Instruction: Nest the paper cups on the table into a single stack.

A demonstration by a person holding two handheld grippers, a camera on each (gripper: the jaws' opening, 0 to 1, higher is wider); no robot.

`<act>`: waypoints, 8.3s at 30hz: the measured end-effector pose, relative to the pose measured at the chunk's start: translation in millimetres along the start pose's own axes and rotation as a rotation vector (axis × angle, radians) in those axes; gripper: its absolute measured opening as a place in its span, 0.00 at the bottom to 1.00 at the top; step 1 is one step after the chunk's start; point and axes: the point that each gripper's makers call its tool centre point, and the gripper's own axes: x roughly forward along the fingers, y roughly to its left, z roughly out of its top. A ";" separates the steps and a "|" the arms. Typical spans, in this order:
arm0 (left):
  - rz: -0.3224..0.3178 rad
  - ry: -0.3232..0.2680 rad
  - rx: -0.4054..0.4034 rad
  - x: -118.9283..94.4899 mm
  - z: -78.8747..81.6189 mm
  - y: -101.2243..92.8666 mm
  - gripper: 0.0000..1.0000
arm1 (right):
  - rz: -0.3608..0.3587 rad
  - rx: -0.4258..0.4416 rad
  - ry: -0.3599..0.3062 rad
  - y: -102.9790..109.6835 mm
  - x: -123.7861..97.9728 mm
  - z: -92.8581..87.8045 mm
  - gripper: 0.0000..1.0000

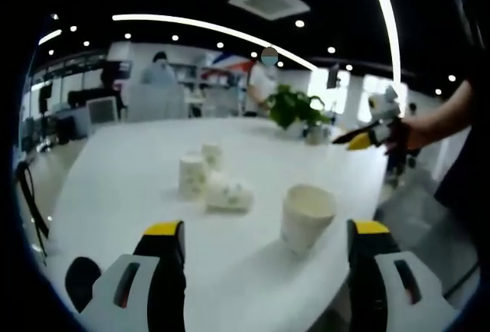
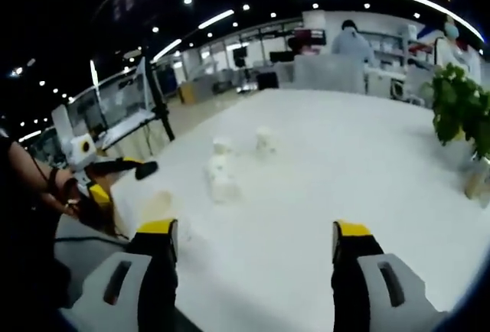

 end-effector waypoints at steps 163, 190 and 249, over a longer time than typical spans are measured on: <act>-0.371 0.142 -0.328 79.8 57.1 13.2 0.00 | -0.016 0.048 -0.007 34.3 3.9 -24.5 0.90; -0.380 0.205 -0.036 44.9 71.2 -20.2 0.00 | 0.021 0.068 -0.037 21.5 -6.3 -27.6 0.89; -0.564 0.689 0.807 23.8 41.5 -75.3 0.00 | 0.044 0.097 -0.094 -15.3 -28.7 -30.2 0.87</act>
